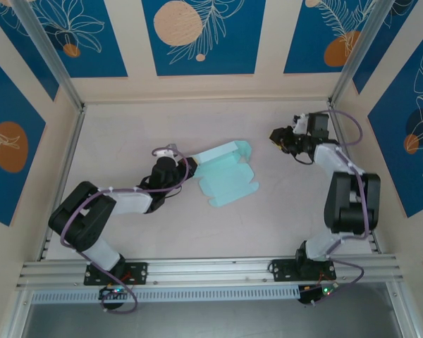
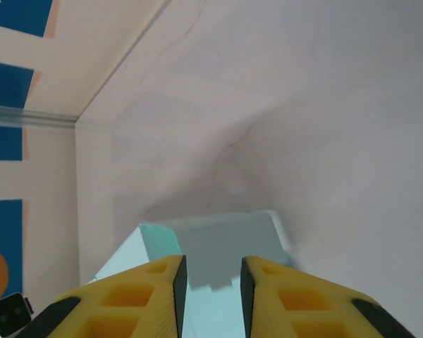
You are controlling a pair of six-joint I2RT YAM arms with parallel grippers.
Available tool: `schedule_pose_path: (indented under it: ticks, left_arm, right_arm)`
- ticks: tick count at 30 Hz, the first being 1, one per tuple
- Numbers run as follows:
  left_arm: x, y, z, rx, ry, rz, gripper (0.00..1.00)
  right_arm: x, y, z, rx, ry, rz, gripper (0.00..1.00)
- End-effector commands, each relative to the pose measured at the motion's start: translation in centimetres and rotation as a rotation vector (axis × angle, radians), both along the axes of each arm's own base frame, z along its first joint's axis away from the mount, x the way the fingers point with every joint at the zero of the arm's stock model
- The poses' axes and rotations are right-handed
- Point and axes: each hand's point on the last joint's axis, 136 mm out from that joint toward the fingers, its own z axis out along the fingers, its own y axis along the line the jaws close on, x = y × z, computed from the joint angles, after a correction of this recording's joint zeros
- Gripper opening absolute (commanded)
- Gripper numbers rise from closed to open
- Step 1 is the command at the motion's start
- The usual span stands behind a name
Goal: Fold the paper box
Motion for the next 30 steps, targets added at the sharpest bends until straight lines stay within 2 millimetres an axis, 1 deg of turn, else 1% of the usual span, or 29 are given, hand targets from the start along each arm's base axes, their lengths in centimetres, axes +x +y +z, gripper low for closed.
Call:
schedule_pose_path:
  ticks: [1,3,4,6,9,11,13,16,21,28,29,30]
  left_arm:
    - [0.1,0.8,-0.6,0.056,0.014,0.004,0.02]
    - [0.1,0.9,-0.7,0.062,0.015,0.007,0.02]
    - [0.1,1.0,-0.6,0.063,0.014,0.009,0.02]
    - [0.1,1.1,-0.6,0.067,0.014,0.013,0.03]
    - [0.1,1.1,-0.7,0.072,0.016,0.012,0.02]
    - [0.1,1.0,-0.7,0.069,0.015,0.012,0.03]
    - [0.1,1.0,-0.8,0.068,0.016,0.010,0.03]
    - [0.2,1.0,-0.8,0.067,0.015,0.013,0.02]
    - [0.3,0.9,-1.0,0.072,0.020,0.013,0.03]
    - [0.4,0.8,-1.3,0.069,0.025,0.013,0.02]
    - [0.3,0.8,-1.4,0.068,0.026,0.014,0.02]
    - [0.3,0.8,-1.4,0.068,0.025,0.015,0.02]
  right_arm:
    - [1.5,1.9,-1.0,0.070,0.027,0.162,0.26]
    - [3.2,2.6,-2.2,0.099,0.050,0.197,0.25]
    - [3.7,3.1,-2.6,0.107,0.062,0.211,0.25]
    - [4.3,4.7,-3.3,0.116,0.078,0.258,0.25]
    - [4.4,6.4,-5.0,0.052,0.120,0.296,0.25]
    - [4.4,6.7,-6.5,0.021,0.170,0.286,0.24]
    - [4.2,6.6,-7.8,0.016,0.213,0.265,0.22]
    - [3.6,6.8,-9.0,0.007,0.255,0.269,0.21]
    - [2.0,8.2,-9.0,-0.029,0.292,0.335,0.21]
    - [0.3,9.7,-7.0,0.023,0.297,0.374,0.22]
    - [0.0,9.8,-6.8,0.019,0.301,0.373,0.22]
    - [-0.3,9.5,-7.1,-0.006,0.310,0.359,0.22]
